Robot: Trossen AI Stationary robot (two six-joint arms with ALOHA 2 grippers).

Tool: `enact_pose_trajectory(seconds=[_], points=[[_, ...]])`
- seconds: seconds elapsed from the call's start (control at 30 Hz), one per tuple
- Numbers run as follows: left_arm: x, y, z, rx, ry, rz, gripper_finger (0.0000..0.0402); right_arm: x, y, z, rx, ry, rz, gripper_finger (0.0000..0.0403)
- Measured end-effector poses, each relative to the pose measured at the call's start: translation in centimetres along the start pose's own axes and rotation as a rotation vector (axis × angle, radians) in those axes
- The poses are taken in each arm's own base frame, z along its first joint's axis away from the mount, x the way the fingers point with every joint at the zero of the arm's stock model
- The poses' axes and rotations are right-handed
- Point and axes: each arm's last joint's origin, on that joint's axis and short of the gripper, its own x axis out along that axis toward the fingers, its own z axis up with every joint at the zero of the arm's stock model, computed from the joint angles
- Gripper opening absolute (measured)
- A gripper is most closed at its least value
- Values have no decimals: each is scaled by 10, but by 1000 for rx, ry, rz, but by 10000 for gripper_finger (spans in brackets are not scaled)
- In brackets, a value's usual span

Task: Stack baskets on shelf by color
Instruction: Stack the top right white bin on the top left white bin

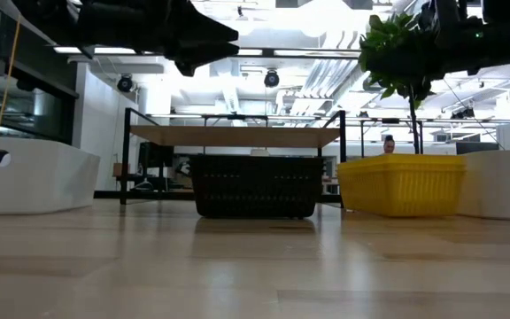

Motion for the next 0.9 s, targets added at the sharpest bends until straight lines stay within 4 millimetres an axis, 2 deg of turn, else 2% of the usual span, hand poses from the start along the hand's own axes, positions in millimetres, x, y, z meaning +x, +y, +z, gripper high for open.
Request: enact_pose_trajectory(seconds=[0.07, 0.17, 0.4, 0.63, 0.9], points=[[0, -2, 0, 4, 4, -9, 202, 1, 0, 1, 59, 30, -21, 1], [0, -5, 0, 28, 3, -18, 202, 2, 0, 5, 107, 189, -113, 15], [0, -5, 0, 51, 3, -19, 202, -2, 0, 20, 144, 555, -466, 96], [0, -5, 0, 51, 3, -19, 202, -1, -3, 5, 213, 783, -741, 169], [0, -5, 0, 25, 3, -22, 202, 11, -3, -14, 243, 832, -873, 179]])
